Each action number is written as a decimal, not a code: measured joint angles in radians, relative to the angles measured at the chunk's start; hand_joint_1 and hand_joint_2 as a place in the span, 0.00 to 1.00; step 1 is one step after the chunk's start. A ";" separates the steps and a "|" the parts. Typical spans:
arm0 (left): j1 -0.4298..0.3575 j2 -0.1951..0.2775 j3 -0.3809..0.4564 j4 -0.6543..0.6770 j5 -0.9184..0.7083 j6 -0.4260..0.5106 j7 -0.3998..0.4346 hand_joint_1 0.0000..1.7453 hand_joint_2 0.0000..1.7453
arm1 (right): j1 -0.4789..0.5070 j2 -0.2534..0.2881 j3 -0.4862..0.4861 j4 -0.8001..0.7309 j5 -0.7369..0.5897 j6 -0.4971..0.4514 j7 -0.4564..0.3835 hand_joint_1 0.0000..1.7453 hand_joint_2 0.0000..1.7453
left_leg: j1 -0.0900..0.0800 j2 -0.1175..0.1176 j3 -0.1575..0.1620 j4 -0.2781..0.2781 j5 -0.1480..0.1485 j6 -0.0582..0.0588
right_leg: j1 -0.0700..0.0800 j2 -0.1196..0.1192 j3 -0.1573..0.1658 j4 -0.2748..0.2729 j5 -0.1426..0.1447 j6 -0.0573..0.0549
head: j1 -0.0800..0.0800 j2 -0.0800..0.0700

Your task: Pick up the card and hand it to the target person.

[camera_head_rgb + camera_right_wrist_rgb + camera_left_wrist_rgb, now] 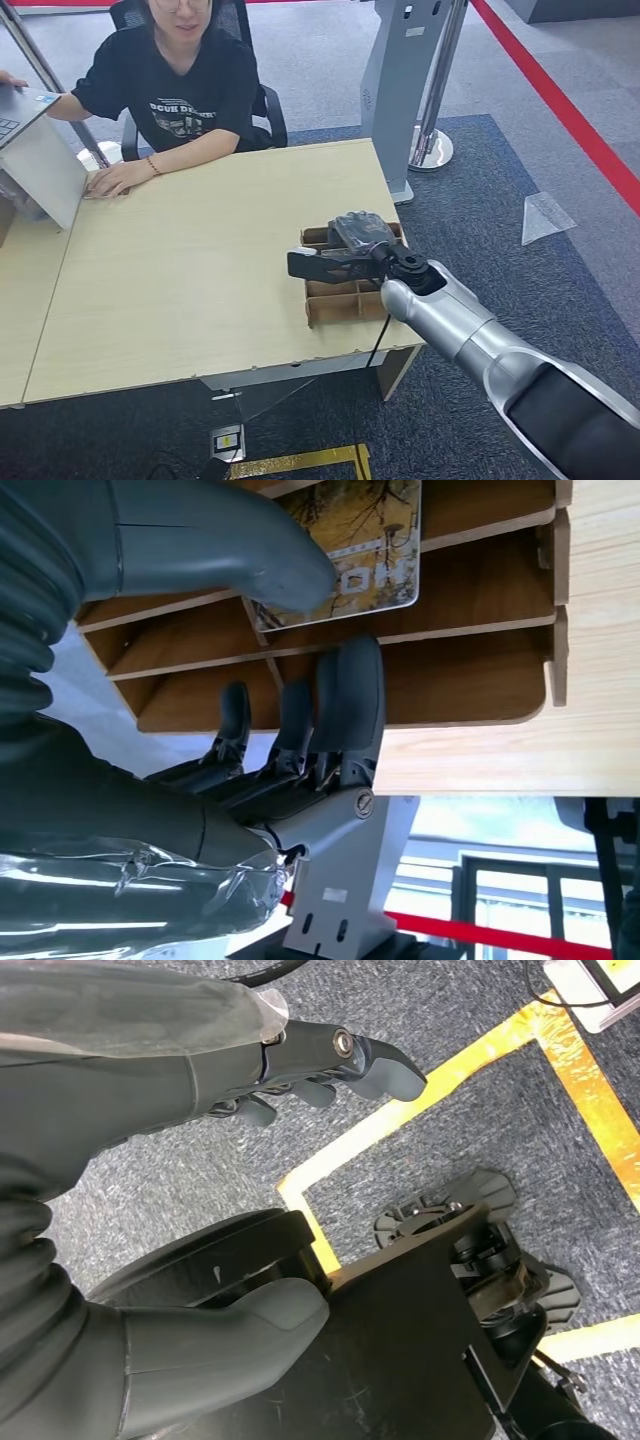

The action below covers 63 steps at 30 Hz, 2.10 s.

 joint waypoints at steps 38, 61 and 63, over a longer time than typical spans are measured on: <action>0.000 0.000 0.000 0.000 0.000 -0.006 -0.008 0.00 1.00 | 0.040 -0.035 0.000 -0.052 0.065 0.050 0.050 1.00 1.00 | 0.000 0.001 0.000 0.000 0.000 0.000 | 0.000 0.001 0.000 0.000 0.000 0.000 | 0.000 0.000; -0.006 -0.002 0.000 0.000 -0.013 -0.034 -0.006 0.00 1.00 | -0.037 -0.071 0.006 -0.066 0.062 0.114 -0.160 1.00 1.00 | 0.000 0.001 -0.001 0.000 0.000 0.000 | 0.000 0.001 -0.001 0.000 0.000 0.000 | 0.000 0.000; -0.007 -0.002 0.000 0.000 -0.013 -0.034 -0.006 0.00 1.00 | -0.056 -0.076 0.011 -0.066 0.066 0.103 -0.188 1.00 1.00 | 0.000 0.001 -0.001 0.000 0.000 0.000 | 0.000 0.001 -0.001 0.000 0.000 0.000 | 0.000 0.000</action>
